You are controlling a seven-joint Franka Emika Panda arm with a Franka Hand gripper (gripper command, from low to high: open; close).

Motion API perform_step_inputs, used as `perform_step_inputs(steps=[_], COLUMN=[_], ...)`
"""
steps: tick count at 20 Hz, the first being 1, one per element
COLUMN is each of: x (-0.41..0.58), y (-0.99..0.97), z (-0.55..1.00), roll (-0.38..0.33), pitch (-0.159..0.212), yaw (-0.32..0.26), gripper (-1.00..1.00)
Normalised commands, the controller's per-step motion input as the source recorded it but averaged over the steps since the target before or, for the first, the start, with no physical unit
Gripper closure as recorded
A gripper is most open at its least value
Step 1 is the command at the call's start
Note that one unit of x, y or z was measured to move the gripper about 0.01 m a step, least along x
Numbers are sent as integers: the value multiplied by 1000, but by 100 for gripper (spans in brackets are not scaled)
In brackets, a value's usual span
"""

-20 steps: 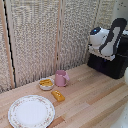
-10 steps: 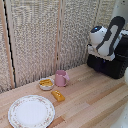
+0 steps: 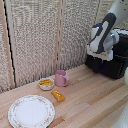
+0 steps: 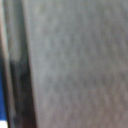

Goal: Carefully navigate your gripper to the air fryer's handle. Confidently seize the handle using your gripper. Gradually bring the handle toward yourself to access the air fryer.

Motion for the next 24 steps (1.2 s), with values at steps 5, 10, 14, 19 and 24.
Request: perform_step_inputs(steps=[5,10,14,19,24], x=[4,-19,0,0,-23], y=[697,695,674,716,725], z=[-177,-64,18,-8,27], roll=[72,89,88,38,53], pitch=[89,42,3,8,-11], yaw=[-132,-116,-144,-154,-138], gripper=[100,100,100,100,100])
